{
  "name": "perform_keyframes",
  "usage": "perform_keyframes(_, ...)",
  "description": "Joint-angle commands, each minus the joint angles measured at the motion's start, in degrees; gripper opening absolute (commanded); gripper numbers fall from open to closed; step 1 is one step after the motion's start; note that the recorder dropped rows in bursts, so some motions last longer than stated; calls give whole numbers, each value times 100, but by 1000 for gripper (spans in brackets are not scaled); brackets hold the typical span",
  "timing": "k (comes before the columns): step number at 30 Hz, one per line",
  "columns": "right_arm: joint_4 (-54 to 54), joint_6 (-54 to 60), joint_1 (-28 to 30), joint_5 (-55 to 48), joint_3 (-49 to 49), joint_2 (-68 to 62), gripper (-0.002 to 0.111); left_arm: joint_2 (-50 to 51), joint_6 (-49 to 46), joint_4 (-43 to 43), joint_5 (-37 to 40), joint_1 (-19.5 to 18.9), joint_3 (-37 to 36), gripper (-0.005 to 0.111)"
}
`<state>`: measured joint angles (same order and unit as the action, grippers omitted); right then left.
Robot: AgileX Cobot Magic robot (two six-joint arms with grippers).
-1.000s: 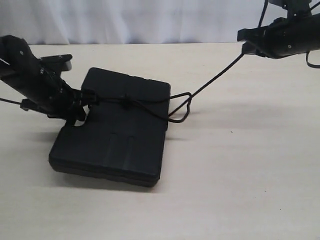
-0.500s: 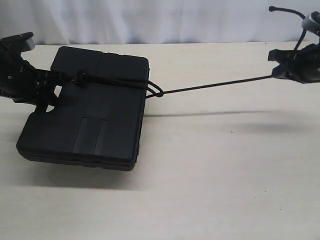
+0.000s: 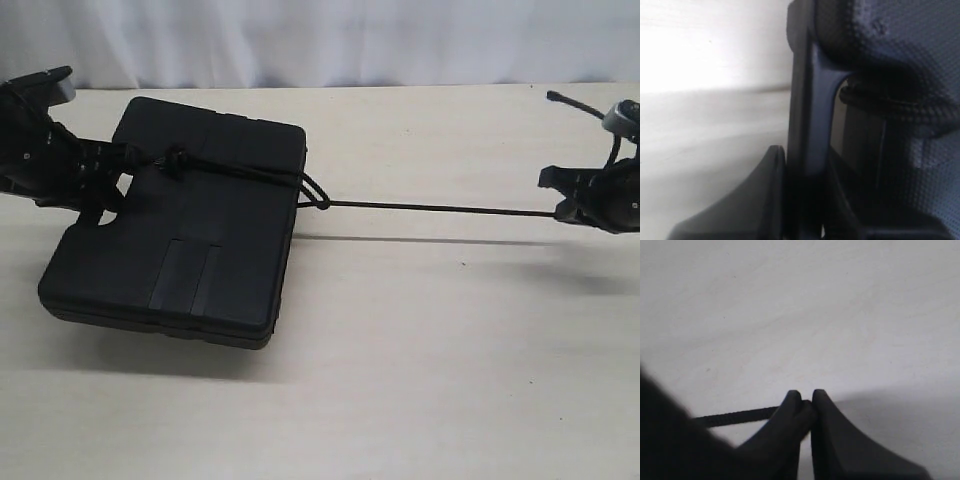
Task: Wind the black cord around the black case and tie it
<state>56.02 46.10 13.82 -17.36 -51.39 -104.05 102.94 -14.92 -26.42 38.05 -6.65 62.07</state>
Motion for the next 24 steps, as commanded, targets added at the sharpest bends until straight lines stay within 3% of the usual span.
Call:
perform_keyframes(1,-120,-4,264,1428,25,-326,4,-96,266,179,-707,-206,26,0)
perform_keyframes(9,-120,-4,264,1472,25,-388,4,140,266,-202,-931,-140,26,0)
perform_keyframes(14,291,-87,264,1251,25,-388,4,512,266,-685,-1590,109,40,0)
perform_keyframes(24,303,-28,264,1149,-84,-414,4,1156,254,-776,-2380,491,334,0)
